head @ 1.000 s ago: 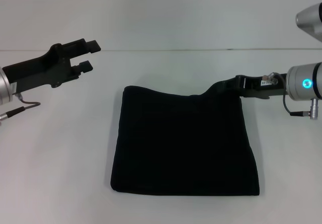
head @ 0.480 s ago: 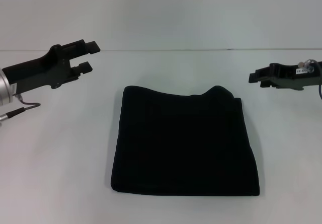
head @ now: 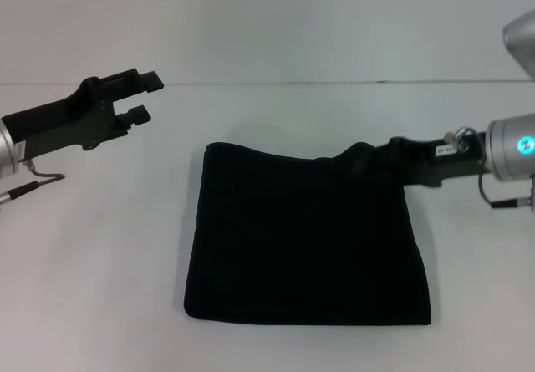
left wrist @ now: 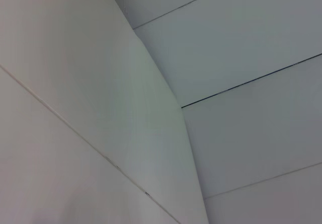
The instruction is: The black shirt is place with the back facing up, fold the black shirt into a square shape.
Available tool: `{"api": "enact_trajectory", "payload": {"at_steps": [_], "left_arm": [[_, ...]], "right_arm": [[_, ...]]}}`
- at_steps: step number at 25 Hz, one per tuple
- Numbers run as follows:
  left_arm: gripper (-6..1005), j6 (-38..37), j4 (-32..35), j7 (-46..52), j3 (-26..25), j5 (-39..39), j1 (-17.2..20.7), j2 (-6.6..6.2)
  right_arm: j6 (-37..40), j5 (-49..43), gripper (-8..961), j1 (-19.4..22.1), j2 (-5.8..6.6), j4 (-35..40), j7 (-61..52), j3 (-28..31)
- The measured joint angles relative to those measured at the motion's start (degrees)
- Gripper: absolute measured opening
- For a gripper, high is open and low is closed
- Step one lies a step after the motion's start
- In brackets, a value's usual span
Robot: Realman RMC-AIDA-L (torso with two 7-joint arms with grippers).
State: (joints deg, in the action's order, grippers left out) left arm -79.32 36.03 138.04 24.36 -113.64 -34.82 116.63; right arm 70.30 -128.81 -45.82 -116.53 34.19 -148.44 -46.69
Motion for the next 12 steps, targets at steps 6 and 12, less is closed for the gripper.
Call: {"api": "enact_trajectory", "payload": {"at_steps": [6, 12], "left_arm": [[679, 0.3, 0.0, 0.0, -0.1, 0.0, -0.3, -0.07], [678, 0.4, 0.0, -0.1, -0.1, 0.0, -0.5, -0.08]], "right_arm": [[4.5, 0.6, 413, 1.2, 0.38, -1.7, -0.2, -0.3], [2.5, -4.4, 414, 1.8, 1.50, -2.9, -2.0, -0.6]]}}
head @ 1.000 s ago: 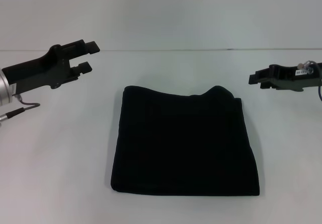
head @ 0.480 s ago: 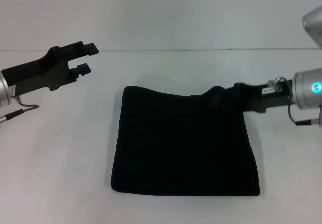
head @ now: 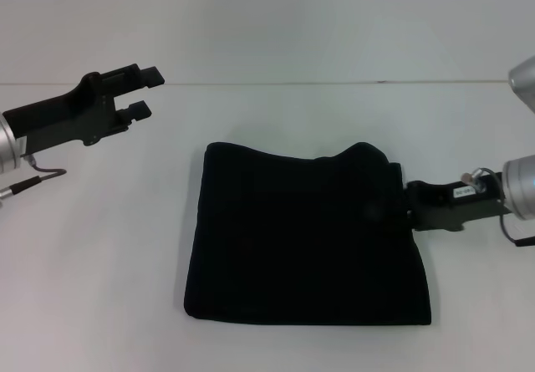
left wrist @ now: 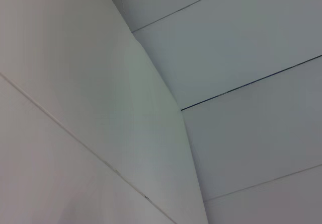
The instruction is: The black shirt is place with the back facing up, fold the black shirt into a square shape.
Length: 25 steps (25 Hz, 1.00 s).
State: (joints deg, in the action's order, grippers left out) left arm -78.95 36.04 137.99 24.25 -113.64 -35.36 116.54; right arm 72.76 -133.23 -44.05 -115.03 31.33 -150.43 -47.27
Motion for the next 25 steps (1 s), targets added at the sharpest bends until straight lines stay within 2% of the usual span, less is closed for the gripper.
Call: {"api": "enact_trajectory", "payload": {"at_steps": [4, 9, 14, 16, 17, 19, 20, 23, 25], "left_arm": [[677, 0.0, 0.0, 0.0, 0.0, 0.0, 0.0, -0.03], [676, -1.0, 0.1, 0.0, 0.3, -0.1, 0.3, -0.49], [675, -2.9, 0.5, -0.5, 0.7, -1.1, 2.0, -1.12], [674, -5.7, 0.4, -1.7, 1.1, -3.3, 2.3, -2.05], [674, -7.7, 0.3, -2.2, 1.1, -5.1, 2.3, -2.57], [674, -13.1, 0.4, -2.9, 1.1, -10.3, 2.0, -3.59], [674, -14.9, 0.6, -2.8, 1.0, -12.0, 1.9, -3.76], [673, -19.7, 1.2, -1.6, 0.7, -16.3, 2.1, -3.76], [673, -20.8, 1.2, -0.2, 1.1, -16.9, 2.6, -3.45]], "right_arm": [[1.4, -1.2, 414, 1.5, 1.01, 4.6, -1.2, 1.4], [8.9, 12.0, 419, 6.5, 0.41, 12.4, 12.4, 9.2], [10.5, 22.7, 451, 11.3, 1.14, 6.8, 31.0, 15.4], [12.8, 25.3, 463, 13.5, 1.15, 5.6, 41.1, 17.9], [14.0, 26.9, 469, 14.7, 0.97, 5.3, 47.0, 19.4], [15.8, 30.2, 482, 17.4, -0.23, 4.5, 57.8, 22.9], [16.7, 32.0, 529, 18.6, -0.94, 4.1, 61.6, 24.3], [20.0, 36.9, 668, 21.7, -2.95, 3.2, 69.6, 28.5], [21.9, 38.4, 728, 23.0, -3.61, 2.9, 70.7, 30.3]]}}
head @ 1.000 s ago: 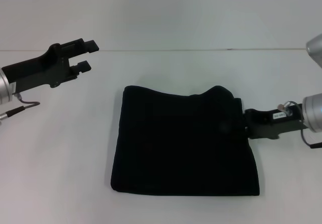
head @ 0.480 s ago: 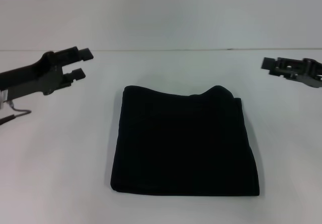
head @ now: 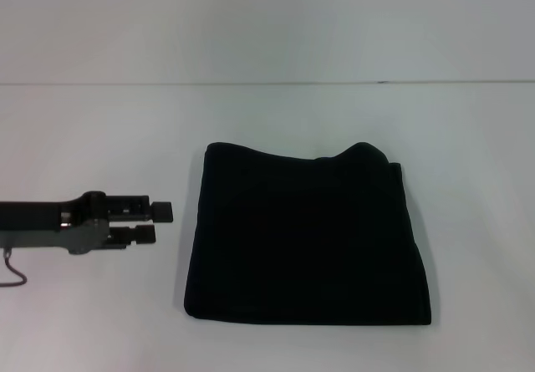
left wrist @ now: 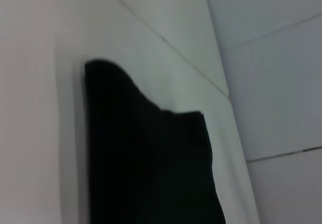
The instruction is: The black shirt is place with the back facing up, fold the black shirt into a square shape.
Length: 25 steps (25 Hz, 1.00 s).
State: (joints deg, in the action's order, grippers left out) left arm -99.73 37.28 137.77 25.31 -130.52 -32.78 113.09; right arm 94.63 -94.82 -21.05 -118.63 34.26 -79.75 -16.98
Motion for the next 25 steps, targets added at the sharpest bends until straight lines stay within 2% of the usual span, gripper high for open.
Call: {"api": "enact_trajectory", "payload": {"at_steps": [3, 7, 9, 12, 19, 25], "left_arm": [[672, 0.0, -0.4, 1.8, 0.3, -0.2, 0.7, 0.56], [671, 0.5, -0.4, 0.2, 1.2, -1.4, 1.0, 1.62], [671, 1.7, -0.2, -2.9, 3.0, -1.8, 1.1, 2.55], [670, 5.3, -1.0, -3.7, 5.2, -2.5, 1.2, 3.64], [670, 11.9, -2.4, 0.8, 9.6, -3.0, 0.5, 4.31], [669, 13.2, -2.6, 1.4, 10.0, -3.7, 0.7, 4.39]], "right_arm": [[2.4, 0.3, 768, 0.9, 0.40, 0.0, -1.8, 0.8], [3.8, -0.2, 794, 0.6, 3.07, 0.0, -6.8, 0.0], [4.0, -1.4, 794, -0.1, 4.61, 0.1, -9.2, -0.2], [4.0, -3.2, 794, -1.0, 5.84, 0.2, -11.0, -0.2], [2.8, -4.0, 793, -1.8, 6.27, 0.2, -11.4, 0.2], [2.8, -3.8, 793, -2.1, 6.13, 0.3, -11.1, 0.5]]}}
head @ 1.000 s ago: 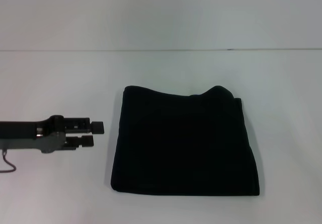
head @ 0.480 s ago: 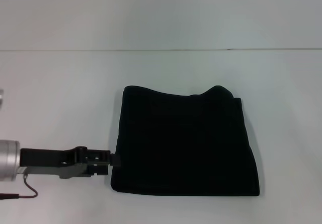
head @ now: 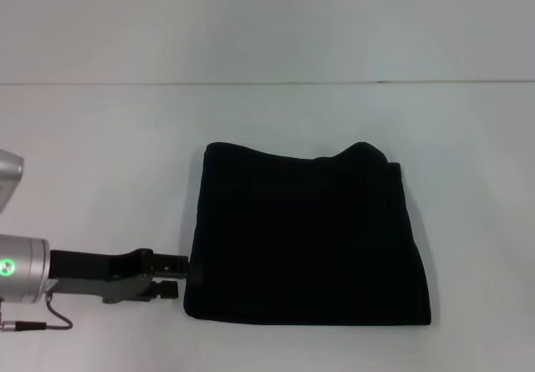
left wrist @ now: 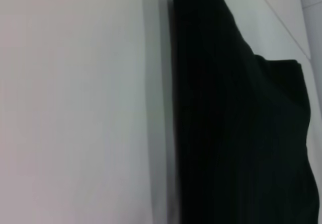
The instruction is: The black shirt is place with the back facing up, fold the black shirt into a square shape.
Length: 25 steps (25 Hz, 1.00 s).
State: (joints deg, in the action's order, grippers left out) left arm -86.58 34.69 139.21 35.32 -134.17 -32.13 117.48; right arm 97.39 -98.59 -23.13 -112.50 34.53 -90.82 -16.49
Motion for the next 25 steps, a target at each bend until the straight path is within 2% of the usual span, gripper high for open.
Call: {"api": "enact_trajectory", "payload": {"at_steps": [14, 22, 24, 25], "left_arm": [[668, 2.2, -1.0, 0.8, 1.8, -1.0, -0.7, 1.07], [668, 4.3, -0.3, 4.6, 5.1, -2.1, -0.9, 1.26], [471, 4.3, -0.3, 4.6, 5.2, -2.3, -0.8, 1.40], [433, 4.3, -0.4, 4.6, 5.2, -2.3, -0.8, 1.43]], "right_arm": [[0.2, 0.1, 793, 0.0, -0.27, -0.2, 0.0, 0.1], [0.1, 0.2, 792, 0.2, -0.35, -0.3, 0.0, 0.2], [0.0, 0.2, 792, 0.3, -0.35, -0.3, 0.1, 0.4], [0.0, 0.2, 792, 0.3, -0.35, -0.3, 0.1, 0.5]]}}
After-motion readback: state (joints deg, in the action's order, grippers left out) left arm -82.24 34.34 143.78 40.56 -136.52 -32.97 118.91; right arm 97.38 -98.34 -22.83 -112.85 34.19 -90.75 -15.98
